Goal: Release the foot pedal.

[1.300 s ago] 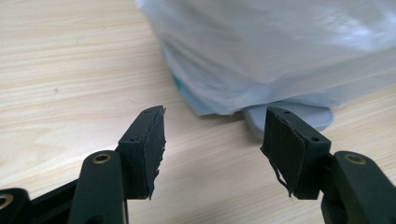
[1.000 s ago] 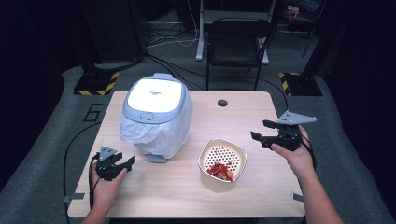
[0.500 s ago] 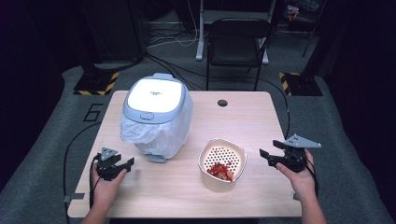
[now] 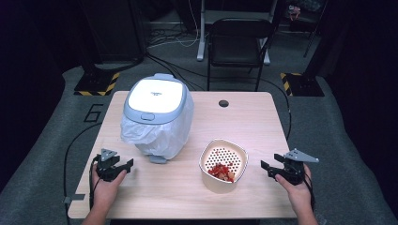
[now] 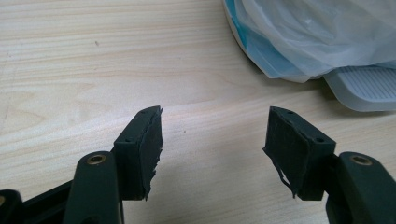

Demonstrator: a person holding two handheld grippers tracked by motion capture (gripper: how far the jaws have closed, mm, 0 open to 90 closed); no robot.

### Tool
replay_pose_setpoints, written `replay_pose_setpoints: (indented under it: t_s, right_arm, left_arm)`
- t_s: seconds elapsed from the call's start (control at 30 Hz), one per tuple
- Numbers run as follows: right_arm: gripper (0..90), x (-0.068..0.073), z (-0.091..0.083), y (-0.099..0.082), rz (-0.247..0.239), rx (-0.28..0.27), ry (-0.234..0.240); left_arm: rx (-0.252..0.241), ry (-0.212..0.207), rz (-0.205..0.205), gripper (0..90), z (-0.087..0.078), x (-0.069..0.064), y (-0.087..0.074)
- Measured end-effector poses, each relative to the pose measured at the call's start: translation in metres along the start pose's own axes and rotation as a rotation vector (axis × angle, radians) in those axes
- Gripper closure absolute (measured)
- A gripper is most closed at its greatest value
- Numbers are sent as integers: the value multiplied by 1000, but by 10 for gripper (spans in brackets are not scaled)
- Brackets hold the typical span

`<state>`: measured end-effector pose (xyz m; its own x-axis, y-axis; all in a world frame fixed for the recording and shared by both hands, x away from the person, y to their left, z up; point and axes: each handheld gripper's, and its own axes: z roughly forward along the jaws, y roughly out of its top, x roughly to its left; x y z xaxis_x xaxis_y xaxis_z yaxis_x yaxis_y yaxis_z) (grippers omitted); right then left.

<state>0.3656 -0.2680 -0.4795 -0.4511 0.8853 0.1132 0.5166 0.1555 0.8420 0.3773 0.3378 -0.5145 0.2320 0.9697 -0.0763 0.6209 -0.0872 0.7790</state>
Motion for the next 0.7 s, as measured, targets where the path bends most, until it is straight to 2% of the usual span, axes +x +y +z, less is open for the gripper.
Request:
replay_pose_setpoints:
  t_s: [0.07, 0.2, 0.23, 0.37, 0.47, 0.53, 0.57, 0.7]
  right_arm:
    - [293, 0, 4, -8, 8, 9, -7]
    - [293, 0, 9, -17, 2, 40, -21]
    - [292, 0, 11, -19, 8, 44, -24]
    - [288, 0, 12, -21, -20, 51, -43]
    - [283, 1, 14, -23, -15, 50, -40]
    - [273, 2, 17, -25, -31, 70, -36]
    - [270, 2, 18, -25, -39, 75, -39]
    - [252, 4, 22, -26, -39, 81, -38]
  left_arm:
    - [3, -6, -24, 363, 1, 1, -1]
    - [-1, -12, -39, 363, 1, 3, -1]
    - [-1, -12, -37, 363, 1, 3, -1]
    - [10, -13, -26, 363, 2, 0, -2]
    - [11, -9, -15, 363, 4, -1, -2]
    - [16, -3, -9, 359, 6, -3, -3]
    - [15, 10, 10, 356, 6, -3, -3]
    - [19, 15, 9, 346, 8, -6, -3]
